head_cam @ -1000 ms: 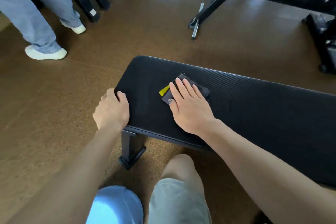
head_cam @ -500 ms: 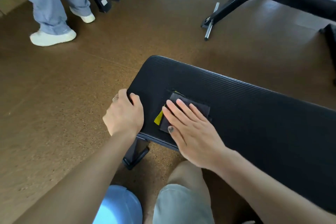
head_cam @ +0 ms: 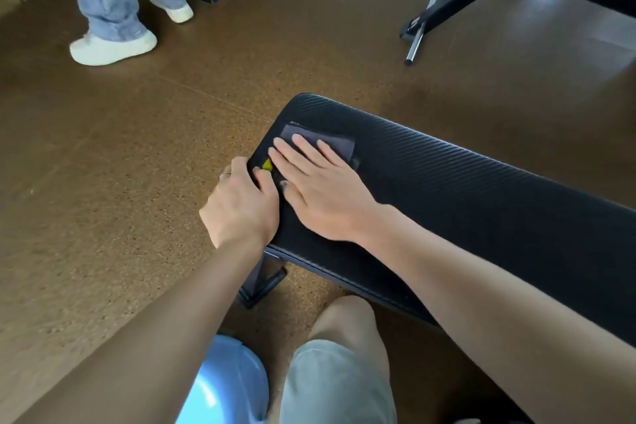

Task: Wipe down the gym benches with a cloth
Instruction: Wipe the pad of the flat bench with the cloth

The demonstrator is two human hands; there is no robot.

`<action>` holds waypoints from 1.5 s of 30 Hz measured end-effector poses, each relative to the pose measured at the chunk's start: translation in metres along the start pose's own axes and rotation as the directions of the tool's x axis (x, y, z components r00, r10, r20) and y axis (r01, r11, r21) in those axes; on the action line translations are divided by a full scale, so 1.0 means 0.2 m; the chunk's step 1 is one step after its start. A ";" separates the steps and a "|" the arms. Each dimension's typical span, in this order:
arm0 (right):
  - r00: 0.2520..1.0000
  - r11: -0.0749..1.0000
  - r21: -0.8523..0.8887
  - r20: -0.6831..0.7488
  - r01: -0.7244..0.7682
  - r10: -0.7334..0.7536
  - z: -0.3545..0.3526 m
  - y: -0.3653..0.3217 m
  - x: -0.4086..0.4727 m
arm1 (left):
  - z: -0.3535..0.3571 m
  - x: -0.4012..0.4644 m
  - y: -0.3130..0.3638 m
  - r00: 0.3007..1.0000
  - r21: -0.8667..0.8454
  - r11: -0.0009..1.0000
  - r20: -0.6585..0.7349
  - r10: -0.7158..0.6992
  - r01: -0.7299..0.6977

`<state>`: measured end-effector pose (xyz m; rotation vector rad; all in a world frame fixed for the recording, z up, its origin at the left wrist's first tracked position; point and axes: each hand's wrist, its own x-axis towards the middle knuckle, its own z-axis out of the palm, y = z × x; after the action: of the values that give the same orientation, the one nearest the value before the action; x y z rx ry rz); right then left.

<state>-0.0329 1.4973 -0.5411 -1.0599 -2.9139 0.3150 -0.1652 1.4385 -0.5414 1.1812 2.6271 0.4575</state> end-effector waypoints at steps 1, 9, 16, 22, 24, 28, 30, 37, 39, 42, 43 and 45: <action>1.000 1.000 0.014 0.013 0.023 -0.024 -0.01 0.02 0.05 | 0.00 0.00 0.00 1.000 -0.001 1.000 -0.005 -0.003 0.003; 0.975 0.975 0.060 -0.056 -0.212 0.215 -0.08 0.26 0.26 | 0.01 0.01 -0.01 0.999 -0.036 0.999 -0.033 -0.002 0.001; 0.837 0.843 0.086 -0.100 -0.531 0.537 -0.13 0.46 -0.21 | 0.01 -0.01 -0.02 0.999 -0.076 0.997 -0.034 -0.014 0.012; 0.688 0.689 0.069 -0.036 -0.722 0.725 -0.08 0.35 -0.29 | 0.01 0.00 -0.01 0.999 -0.096 0.995 -0.035 -0.039 0.035; 0.737 0.738 0.052 -0.042 -0.673 0.675 -0.07 0.31 -0.15 | 0.01 0.00 -0.01 0.999 -0.100 0.994 -0.037 -0.036 0.032; 0.848 0.851 0.036 -0.078 -0.524 0.525 -0.05 0.16 0.06 | 0.01 0.01 -0.01 0.999 -0.084 0.996 -0.037 -0.020 0.016; 0.902 0.906 0.052 -0.081 -0.421 0.424 -0.02 0.01 -0.01 | 0.01 0.01 -0.02 0.999 -0.069 0.998 -0.032 -0.011 0.009; 0.975 0.976 0.005 -0.027 -0.219 0.219 0.03 -0.15 -0.49 | 0.01 -0.01 -0.02 0.999 -0.041 0.999 -0.044 0.002 -0.004; 0.958 0.959 -0.016 -0.062 -0.283 0.281 0.00 -0.01 -0.44 | 0.01 0.00 -0.02 0.999 -0.050 0.999 -0.041 0.010 -0.012; 0.901 0.902 0.034 -0.043 -0.431 0.432 -0.05 0.14 -0.24 | 0.01 0.01 -0.02 0.998 -0.059 0.998 -0.054 0.012 -0.015; 0.884 0.883 0.062 -0.032 -0.464 0.467 -0.05 0.14 -0.19 | 0.01 0.01 -0.02 0.998 -0.061 0.998 -0.054 0.010 -0.013; 0.872 0.871 0.098 -0.047 -0.481 0.487 -0.03 0.04 -0.21 | 0.01 0.01 -0.02 0.999 -0.076 0.997 -0.049 0.008 -0.012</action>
<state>0.0045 1.4776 -0.5352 -1.7410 -2.5037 0.3930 -0.1686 1.4379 -0.5452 1.1745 2.6207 0.5900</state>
